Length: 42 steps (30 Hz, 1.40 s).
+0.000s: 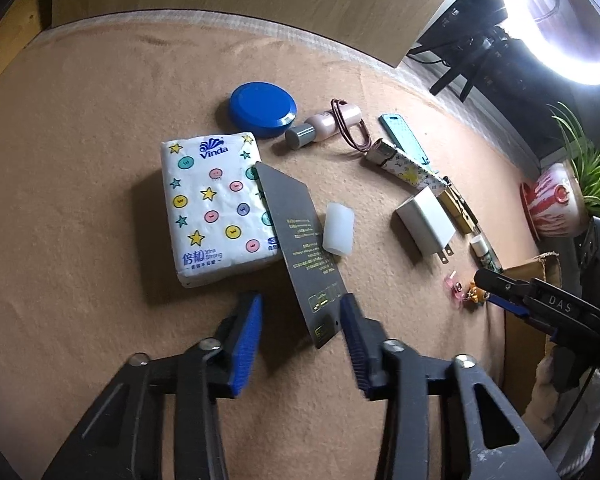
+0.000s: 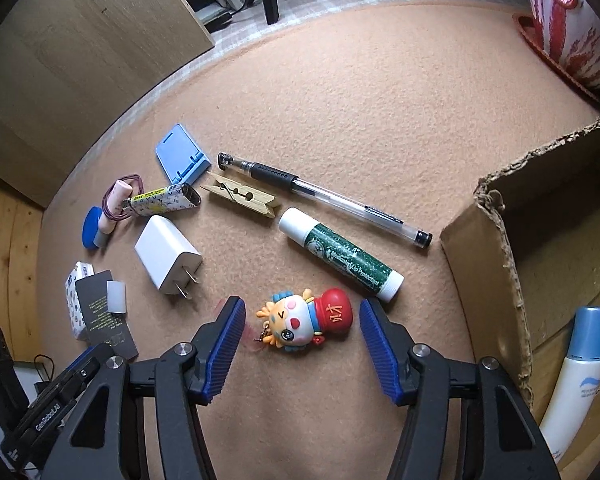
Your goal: Organize objects
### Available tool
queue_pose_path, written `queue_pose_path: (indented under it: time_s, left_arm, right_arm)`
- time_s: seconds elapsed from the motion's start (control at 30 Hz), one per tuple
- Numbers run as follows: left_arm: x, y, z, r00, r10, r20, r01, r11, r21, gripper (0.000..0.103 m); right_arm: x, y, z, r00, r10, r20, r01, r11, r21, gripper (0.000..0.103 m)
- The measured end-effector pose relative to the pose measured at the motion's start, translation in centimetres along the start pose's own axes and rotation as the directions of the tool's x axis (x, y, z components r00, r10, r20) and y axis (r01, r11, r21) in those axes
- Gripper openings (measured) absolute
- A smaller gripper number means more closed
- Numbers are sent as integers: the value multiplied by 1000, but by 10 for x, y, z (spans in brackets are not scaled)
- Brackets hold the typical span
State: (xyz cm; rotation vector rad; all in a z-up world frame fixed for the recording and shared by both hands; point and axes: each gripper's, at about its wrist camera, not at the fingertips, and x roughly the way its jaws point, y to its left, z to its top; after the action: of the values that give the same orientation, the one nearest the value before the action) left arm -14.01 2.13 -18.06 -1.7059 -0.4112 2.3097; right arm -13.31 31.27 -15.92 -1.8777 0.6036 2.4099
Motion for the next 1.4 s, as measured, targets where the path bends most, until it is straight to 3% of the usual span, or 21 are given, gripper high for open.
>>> queue_pose_path:
  time_s: [0.13,0.23,0.4,0.7,1.13,1.3,1.4]
  left_arm:
    - [3,-1,0,1000,-7,-5,7,1000,-2,18]
    - [3,-1,1,1000,-6,2,6,1000,-6,16]
    - [-2,-4,-2,1000,-7,11,7,1000,4,14]
    - [-13,4,-20,1000,-11,14,11,1000,-1,13]
    - [-47,-15,-49,997,-59,45,57,997,43,5]
    - [-38,-31,-49,999,-2,42,-2,995,101,5]
    - [-23,-27,-42,1000,15,10,-16,996,82,8]
  right_arm:
    - [1,1,1,1000,-19,1,19,1000,-7,46]
    - [1,1,1,1000,-17,1,17,1000,-10,39]
    - [2,4,-1,1000,-22,7,22,999,-33,39]
    - [-3,-1,-19,999,46,-10,-46,998,-36,38]
    - [-63,-10,-57,989,126,72,-121,990,-69,38]
    - [-79,-22,-64,987,127,94,-120,990,-71,38]
    - [-83,-25,-69,987,125,100,-118,990,-77,38]
